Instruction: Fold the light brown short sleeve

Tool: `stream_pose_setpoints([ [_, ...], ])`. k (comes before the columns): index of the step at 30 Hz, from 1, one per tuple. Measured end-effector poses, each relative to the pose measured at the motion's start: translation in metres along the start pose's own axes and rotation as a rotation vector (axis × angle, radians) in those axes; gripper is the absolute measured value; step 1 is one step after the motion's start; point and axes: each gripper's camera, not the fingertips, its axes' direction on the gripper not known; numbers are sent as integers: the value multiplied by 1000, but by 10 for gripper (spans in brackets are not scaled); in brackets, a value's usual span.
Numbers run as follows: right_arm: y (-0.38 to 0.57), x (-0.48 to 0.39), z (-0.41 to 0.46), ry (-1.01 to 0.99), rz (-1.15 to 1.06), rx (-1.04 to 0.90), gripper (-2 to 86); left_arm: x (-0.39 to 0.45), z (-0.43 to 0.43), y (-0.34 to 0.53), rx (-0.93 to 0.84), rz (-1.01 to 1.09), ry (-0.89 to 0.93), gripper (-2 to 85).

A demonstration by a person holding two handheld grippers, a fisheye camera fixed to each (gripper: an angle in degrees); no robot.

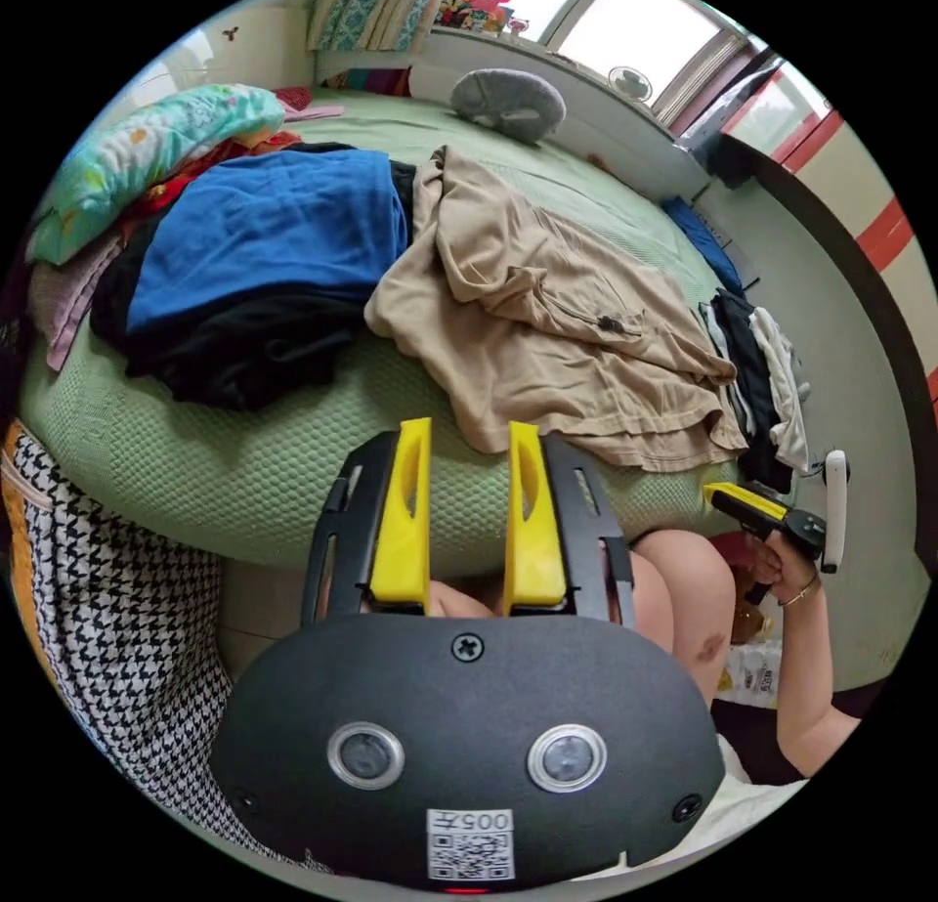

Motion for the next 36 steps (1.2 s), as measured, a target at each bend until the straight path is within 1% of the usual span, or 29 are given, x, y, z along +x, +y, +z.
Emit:
stream_pose_setpoints([
  [3,1,-4,3,20,-16,0,60,-6,7,-7,14,-57,51,129],
  [5,2,-4,4,19,-13,2,60,-3,13,-11,4,-51,124,108],
  [6,3,-3,5,13,-10,5,60,2,16,-13,-16,-33,161,78],
  [8,4,-1,6,-2,-2,6,60,13,16,-14,-35,-18,68,41],
  [9,5,0,7,-10,2,5,59,22,10,-14,-29,-10,-71,26],
  [10,5,1,8,-14,0,4,59,33,2,-15,-16,33,-163,19],
  [13,5,0,9,-9,-8,-4,59,62,-29,-22,13,181,-230,8],
  [15,5,-2,10,-1,-14,-5,59,75,-49,-28,9,221,-287,2],
  [16,5,-3,11,5,-17,-6,60,81,-62,-32,10,230,-328,0],
  [19,6,-4,12,12,-12,-6,60,89,-87,-37,45,257,-360,-3],
  [21,7,-4,13,11,-6,-3,60,89,-91,-34,57,262,-382,-2],
  [22,7,-4,13,9,-1,-1,60,87,-86,-31,33,262,-396,0],
  [26,9,-3,13,5,3,1,61,73,-50,-13,-83,251,-383,19],
  [28,9,-3,13,4,-3,0,60,62,-26,0,-125,222,-343,42],
  [33,9,0,12,-15,-14,-12,59,42,3,7,-145,145,-220,81],
  [36,8,0,13,-11,-13,-22,58,38,10,4,-114,114,-197,88],
])
